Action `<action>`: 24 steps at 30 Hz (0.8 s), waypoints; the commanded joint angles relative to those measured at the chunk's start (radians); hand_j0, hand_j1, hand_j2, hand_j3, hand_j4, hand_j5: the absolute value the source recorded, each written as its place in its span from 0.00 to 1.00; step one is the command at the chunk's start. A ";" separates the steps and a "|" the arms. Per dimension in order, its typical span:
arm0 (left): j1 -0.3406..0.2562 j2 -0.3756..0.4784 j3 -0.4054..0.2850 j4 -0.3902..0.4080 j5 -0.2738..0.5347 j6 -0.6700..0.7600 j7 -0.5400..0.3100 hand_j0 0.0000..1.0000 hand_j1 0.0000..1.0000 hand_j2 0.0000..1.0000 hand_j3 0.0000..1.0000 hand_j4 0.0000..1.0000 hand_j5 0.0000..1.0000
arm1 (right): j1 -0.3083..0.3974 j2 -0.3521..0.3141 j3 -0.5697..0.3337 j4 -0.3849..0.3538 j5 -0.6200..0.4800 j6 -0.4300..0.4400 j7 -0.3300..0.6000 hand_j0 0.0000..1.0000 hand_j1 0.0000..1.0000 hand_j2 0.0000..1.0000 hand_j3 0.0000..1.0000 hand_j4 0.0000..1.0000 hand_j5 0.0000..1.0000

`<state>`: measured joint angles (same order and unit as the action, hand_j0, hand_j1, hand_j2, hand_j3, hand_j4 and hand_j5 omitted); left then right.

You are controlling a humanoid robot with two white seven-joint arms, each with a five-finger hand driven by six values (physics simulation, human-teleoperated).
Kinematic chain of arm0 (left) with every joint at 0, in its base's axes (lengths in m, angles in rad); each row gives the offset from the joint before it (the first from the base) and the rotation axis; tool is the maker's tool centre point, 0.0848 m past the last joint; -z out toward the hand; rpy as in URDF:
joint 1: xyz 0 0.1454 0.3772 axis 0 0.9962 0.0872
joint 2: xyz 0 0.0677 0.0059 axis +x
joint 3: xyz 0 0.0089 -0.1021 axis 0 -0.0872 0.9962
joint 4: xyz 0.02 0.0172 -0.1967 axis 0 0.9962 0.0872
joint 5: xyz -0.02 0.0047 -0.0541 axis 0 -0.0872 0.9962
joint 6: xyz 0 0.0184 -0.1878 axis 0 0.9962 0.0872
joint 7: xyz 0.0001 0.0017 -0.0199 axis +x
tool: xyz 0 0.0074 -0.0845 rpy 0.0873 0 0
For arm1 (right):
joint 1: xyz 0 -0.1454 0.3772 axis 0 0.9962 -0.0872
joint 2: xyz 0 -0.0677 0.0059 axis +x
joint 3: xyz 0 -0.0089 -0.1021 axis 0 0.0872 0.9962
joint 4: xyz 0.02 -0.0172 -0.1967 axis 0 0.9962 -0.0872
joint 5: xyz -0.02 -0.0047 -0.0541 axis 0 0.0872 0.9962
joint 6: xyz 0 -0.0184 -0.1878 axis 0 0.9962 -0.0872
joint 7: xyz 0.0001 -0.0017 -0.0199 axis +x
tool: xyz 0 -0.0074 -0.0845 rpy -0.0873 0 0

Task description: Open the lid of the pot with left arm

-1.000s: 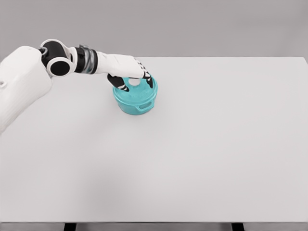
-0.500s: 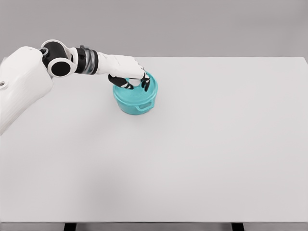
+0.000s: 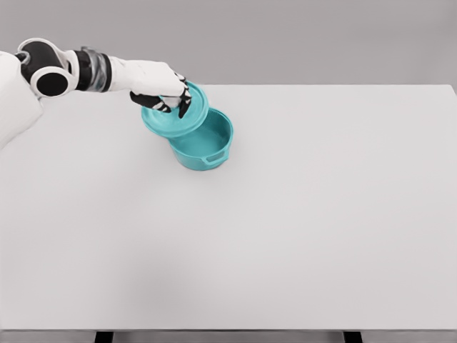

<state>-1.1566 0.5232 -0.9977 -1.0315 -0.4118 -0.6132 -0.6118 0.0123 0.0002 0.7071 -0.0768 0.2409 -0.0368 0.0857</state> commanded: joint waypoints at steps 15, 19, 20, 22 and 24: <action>0.034 0.202 0.004 -0.021 -0.005 0.002 0.001 0.63 0.63 0.63 0.63 0.63 0.63 | 0.000 0.000 0.000 0.000 0.000 0.000 0.000 1.00 1.00 1.00 1.00 1.00 1.00; 0.051 0.199 0.004 -0.019 -0.005 0.002 0.001 0.87 0.87 0.87 0.87 0.87 0.87 | 0.000 0.000 0.000 0.000 0.000 0.000 0.000 1.00 1.00 1.00 1.00 1.00 1.00; 0.054 0.199 0.004 -0.019 -0.005 0.002 0.001 0.87 0.87 0.87 0.87 0.87 0.87 | -0.002 0.000 0.000 0.000 0.000 0.000 0.000 1.00 1.00 1.00 1.00 1.00 1.00; 0.055 0.195 0.004 -0.018 -0.005 0.002 0.001 0.90 0.90 0.90 0.90 0.90 0.90 | -0.002 0.000 0.000 0.000 0.000 0.000 0.000 1.00 1.00 1.00 1.00 1.00 1.00; 0.055 0.195 0.004 -0.015 -0.005 0.002 0.001 0.91 0.91 0.91 0.91 0.91 0.91 | 0.000 0.000 0.000 0.000 0.000 0.000 0.000 1.00 1.00 1.00 1.00 1.00 1.00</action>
<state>-1.1014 0.7187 -0.9958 -1.0485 -0.4217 -0.6134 -0.6113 0.0107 0.0002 0.7071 -0.0768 0.2409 -0.0368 0.0857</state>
